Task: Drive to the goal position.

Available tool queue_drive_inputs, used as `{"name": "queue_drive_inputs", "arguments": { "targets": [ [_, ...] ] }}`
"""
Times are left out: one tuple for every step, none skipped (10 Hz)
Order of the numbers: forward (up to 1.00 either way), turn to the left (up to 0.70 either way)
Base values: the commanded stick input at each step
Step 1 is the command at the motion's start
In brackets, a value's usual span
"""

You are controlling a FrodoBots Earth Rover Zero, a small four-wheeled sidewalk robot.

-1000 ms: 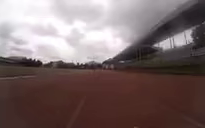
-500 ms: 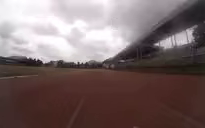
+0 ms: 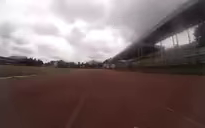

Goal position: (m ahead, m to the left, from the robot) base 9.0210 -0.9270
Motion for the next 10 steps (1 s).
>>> {"name": "queue_drive_inputs", "arguments": {
  "targets": [
    [0.70,0.00],
    [0.70,0.00],
    [0.70,0.00],
    [0.70,0.00],
    [0.70,0.00],
    [0.70,0.00],
    [0.70,0.00],
    [0.70,0.00],
    [0.70,0.00],
    [0.70,0.00]
  ]
}}
